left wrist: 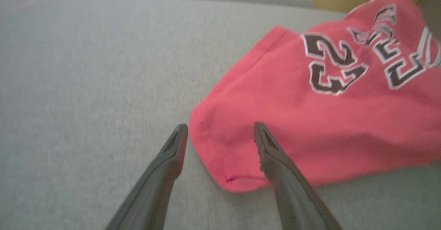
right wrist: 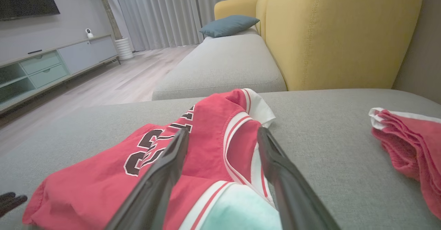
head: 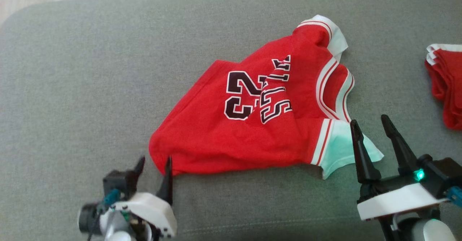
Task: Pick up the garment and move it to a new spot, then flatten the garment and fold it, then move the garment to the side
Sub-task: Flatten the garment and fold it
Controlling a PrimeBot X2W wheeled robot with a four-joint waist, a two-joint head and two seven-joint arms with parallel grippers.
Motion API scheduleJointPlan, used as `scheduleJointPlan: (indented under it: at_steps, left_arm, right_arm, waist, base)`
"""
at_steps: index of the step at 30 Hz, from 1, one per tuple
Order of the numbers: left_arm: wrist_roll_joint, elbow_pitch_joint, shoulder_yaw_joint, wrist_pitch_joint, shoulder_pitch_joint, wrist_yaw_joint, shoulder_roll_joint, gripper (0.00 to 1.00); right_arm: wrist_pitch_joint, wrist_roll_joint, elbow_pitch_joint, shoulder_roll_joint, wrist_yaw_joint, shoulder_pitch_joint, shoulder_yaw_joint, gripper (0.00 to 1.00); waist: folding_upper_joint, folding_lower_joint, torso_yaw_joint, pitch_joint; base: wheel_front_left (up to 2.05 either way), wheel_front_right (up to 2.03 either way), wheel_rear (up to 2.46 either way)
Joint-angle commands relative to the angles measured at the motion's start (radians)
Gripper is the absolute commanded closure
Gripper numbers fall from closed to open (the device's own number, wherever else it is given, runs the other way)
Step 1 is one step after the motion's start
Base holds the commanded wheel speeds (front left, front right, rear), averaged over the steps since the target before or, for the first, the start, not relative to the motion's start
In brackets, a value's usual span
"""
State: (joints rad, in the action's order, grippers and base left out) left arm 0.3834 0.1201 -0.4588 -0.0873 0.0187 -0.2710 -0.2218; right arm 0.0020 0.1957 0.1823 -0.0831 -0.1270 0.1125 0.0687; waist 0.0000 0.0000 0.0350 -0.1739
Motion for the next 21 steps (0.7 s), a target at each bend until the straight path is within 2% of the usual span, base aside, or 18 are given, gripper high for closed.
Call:
scheduleJointPlan:
  at_steps: [1,6,17,18,20,21]
  left_arm:
    - [0.018,0.001,0.03,0.015,0.013,0.005,0.001,0.0]
    - [0.064,0.055,0.024,0.059,0.008,0.022,0.021,0.0]
    - [0.102,0.108,0.017,0.09,0.046,0.06,0.026,0.0]
    - [0.102,0.113,0.016,0.088,0.052,0.064,0.025,0.22]
    - [0.099,0.119,0.009,0.087,0.066,0.075,0.023,1.0]
    - [0.098,0.122,0.005,0.088,0.072,0.08,0.022,1.0]
  right_arm:
    - [0.005,0.007,0.028,-0.017,-0.004,-0.04,0.025,0.0]
    - [0.006,0.013,0.017,-0.016,-0.004,-0.046,0.026,0.0]
    - [0.017,0.021,-0.004,-0.015,-0.004,-0.051,0.0,0.0]
    - [0.022,0.021,-0.009,-0.016,-0.004,-0.05,-0.007,0.0]
    - [0.053,0.021,-0.033,-0.016,-0.004,-0.038,-0.028,0.0]
    - [0.069,0.018,-0.046,-0.018,-0.004,-0.031,-0.041,0.0]
  waist:
    - [0.0,0.0,0.005,-0.01]
    - [0.0,0.0,0.012,-0.022]
    - [0.0,0.0,0.019,-0.044]
    - [0.0,0.0,0.021,-0.047]
    - [0.0,0.0,0.023,-0.052]
    - [0.0,0.0,0.024,-0.054]
  base:
    - [0.0,0.0,0.0]
    - [0.0,0.0,0.0]
    - [0.0,0.0,0.0]
    - [0.0,0.0,0.0]
    - [0.0,0.0,0.0]
    - [0.0,0.0,0.0]
